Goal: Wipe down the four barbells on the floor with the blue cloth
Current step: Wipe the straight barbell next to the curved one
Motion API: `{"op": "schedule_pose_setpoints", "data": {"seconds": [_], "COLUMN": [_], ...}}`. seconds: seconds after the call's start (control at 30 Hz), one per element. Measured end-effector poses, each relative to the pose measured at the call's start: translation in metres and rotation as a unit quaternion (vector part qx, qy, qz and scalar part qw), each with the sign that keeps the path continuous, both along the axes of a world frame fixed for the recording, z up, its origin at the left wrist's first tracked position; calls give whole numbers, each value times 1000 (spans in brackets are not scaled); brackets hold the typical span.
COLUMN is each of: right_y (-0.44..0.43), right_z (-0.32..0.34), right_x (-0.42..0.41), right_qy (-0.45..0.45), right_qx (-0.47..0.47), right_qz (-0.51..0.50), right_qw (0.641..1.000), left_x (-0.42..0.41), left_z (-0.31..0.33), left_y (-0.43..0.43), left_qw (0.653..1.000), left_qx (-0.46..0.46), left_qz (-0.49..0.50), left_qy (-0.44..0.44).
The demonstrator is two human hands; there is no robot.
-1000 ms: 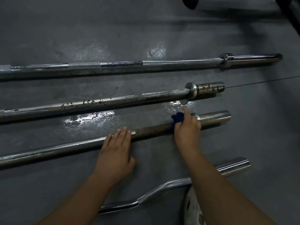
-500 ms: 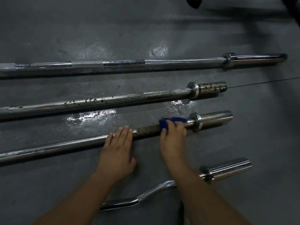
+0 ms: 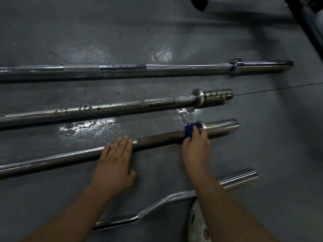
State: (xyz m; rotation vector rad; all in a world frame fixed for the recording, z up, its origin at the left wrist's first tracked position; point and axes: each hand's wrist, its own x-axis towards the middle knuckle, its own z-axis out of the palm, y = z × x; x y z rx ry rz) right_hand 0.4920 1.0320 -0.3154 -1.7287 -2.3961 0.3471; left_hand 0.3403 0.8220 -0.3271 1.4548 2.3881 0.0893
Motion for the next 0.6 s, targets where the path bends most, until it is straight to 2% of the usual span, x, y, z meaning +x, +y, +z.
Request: {"op": "schedule_pose_setpoints", "data": {"seconds": [0.1, 0.13, 0.23, 0.3, 0.33, 0.37, 0.4, 0.47, 0.5, 0.53, 0.6], "right_y": [-16, -13, -15, -31, -38, -39, -34, -12, 2, 11, 14], "right_z": [-2, -2, -7, -15, -17, -20, -18, -15, -15, -12, -8], "right_x": [-10, -9, 1, -5, -11, -15, -19, -20, -16, -12, -9], "right_qy": [19, 33, 65, 133, 195, 278, 364, 513, 559, 588, 615], "right_qx": [-16, -20, -29, -111, -165, -210, -250, -339, -366, -379, -394], "right_qz": [53, 41, -70, -113, -142, -191, -262, -395, -433, -456, -478], "right_qw": [998, 998, 995, 978, 956, 918, 858, 683, 605, 549, 488], "left_x": [0, 1, 0, -1, -1, -1, -2, -2, -3, -3, -4], "left_z": [-1, -2, 0, -1, -1, -1, -1, 0, 0, 0, 1], "left_y": [-1, 0, 0, 0, -1, -1, -1, 1, 1, 1, 0], "left_qw": [1000, 1000, 1000, 1000, 1000, 1000, 1000, 1000, 1000, 1000, 1000], "left_qx": [5, 5, 5, 3, 0, -1, -2, -1, -1, -2, -1], "left_qz": [2, 3, 8, 4, 1, -1, -2, 1, 2, 0, -3], "left_qy": [2, 2, -3, -1, 0, -1, -2, -2, -1, -1, -3]}}
